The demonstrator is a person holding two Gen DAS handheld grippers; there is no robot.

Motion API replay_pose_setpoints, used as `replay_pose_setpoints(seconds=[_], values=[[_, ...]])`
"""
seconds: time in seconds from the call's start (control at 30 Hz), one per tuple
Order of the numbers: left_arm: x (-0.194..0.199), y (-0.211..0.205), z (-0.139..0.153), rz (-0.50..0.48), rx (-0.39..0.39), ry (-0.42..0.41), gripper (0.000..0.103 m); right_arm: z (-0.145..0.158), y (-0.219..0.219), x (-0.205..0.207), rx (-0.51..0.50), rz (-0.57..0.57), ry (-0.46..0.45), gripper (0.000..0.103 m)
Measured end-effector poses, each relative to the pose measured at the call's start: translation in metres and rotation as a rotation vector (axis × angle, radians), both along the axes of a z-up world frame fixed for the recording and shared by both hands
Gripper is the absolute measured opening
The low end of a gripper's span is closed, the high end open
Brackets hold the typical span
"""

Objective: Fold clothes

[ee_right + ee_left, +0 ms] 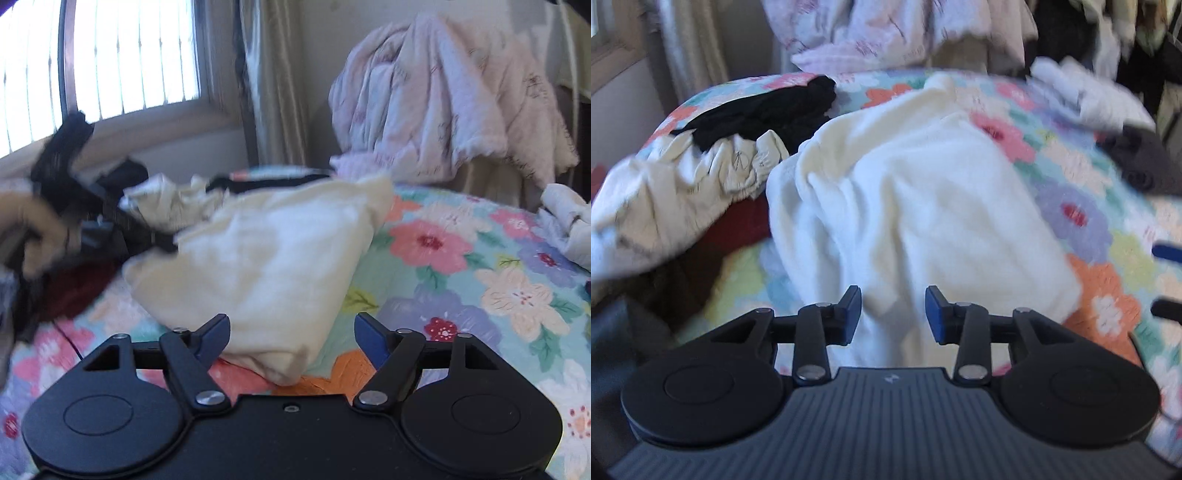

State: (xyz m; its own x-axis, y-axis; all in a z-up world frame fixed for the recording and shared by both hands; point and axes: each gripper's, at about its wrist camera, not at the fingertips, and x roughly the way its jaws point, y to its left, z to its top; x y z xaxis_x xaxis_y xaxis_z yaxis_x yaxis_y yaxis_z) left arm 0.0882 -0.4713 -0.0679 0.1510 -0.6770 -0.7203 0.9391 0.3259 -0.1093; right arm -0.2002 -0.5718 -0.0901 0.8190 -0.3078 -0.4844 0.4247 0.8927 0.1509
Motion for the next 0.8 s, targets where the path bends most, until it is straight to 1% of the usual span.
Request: replay_pose_setpoints(seconds=[0.03,0.07,0.1,0.13,0.17,0.23,0.27,0.3,0.33,0.37,0.4,0.43,0.47,0.53,0.57,0.6,0.67,0.7,0.73,0.8], values=[[-0.016,0.008,-0.004,0.015,-0.028,-0.057,0.051,0.001,0.003,-0.007,0.017,-0.002,-0.024,0.084],[-0.032,0.015,-0.007,0.03,-0.053,-0.119,0.057,-0.001,0.004,-0.013,0.042,0.01,-0.048,0.085],[-0.048,0.022,-0.011,0.045,-0.078,-0.182,0.059,-0.004,0.004,-0.018,0.07,0.027,-0.072,0.085],[-0.06,0.03,-0.015,0.069,-0.094,-0.21,0.06,-0.005,0.004,-0.021,0.077,0.041,-0.085,0.085],[-0.067,0.038,-0.018,0.095,-0.098,-0.182,0.062,-0.005,0.005,-0.023,0.077,0.052,-0.093,0.085],[-0.076,0.054,-0.021,0.148,-0.096,-0.114,0.062,0.002,0.008,-0.028,0.055,0.038,-0.113,0.085],[-0.079,0.062,-0.019,0.167,-0.093,-0.095,0.062,0.006,0.009,-0.03,0.047,0.024,-0.123,0.085],[-0.083,0.07,-0.014,0.174,-0.102,-0.1,0.062,0.01,0.011,-0.033,0.055,-0.002,-0.127,0.085],[-0.086,0.077,-0.009,0.172,-0.12,-0.125,0.064,0.011,0.014,-0.038,0.086,-0.027,-0.13,0.085],[-0.09,0.085,-0.003,0.169,-0.139,-0.153,0.069,0.012,0.016,-0.043,0.126,-0.049,-0.133,0.085],[-0.092,0.09,0.001,0.176,-0.153,-0.184,0.073,0.01,0.018,-0.044,0.127,-0.049,-0.132,0.085],[-0.093,0.093,0.003,0.194,-0.158,-0.217,0.081,0.008,0.018,-0.044,0.114,-0.04,-0.129,0.085],[-0.093,0.092,0.004,0.22,-0.148,-0.255,0.085,0.005,0.019,-0.044,0.101,-0.032,-0.125,0.084],[-0.091,0.087,0.006,0.263,-0.108,-0.31,0.085,0.001,0.02,-0.044,0.075,-0.014,-0.119,0.083],[-0.09,0.085,0.007,0.278,-0.097,-0.316,0.085,-0.002,0.016,-0.042,0.083,-0.014,-0.117,0.083],[-0.088,0.084,0.008,0.286,-0.092,-0.3,0.085,-0.004,0.011,-0.041,0.1,-0.018,-0.114,0.083],[-0.08,0.082,0.011,0.284,-0.094,-0.22,0.085,-0.007,-0.004,-0.039,0.184,-0.004,-0.132,0.083],[-0.075,0.081,0.011,0.29,-0.104,-0.177,0.085,-0.007,-0.01,-0.038,0.199,0.009,-0.131,0.083],[-0.07,0.081,0.011,0.303,-0.118,-0.136,0.085,-0.006,-0.014,-0.037,0.202,0.022,-0.126,0.083],[-0.063,0.078,0.007,0.335,-0.128,-0.083,0.084,-0.005,-0.019,-0.035,0.184,0.024,-0.11,0.083]])
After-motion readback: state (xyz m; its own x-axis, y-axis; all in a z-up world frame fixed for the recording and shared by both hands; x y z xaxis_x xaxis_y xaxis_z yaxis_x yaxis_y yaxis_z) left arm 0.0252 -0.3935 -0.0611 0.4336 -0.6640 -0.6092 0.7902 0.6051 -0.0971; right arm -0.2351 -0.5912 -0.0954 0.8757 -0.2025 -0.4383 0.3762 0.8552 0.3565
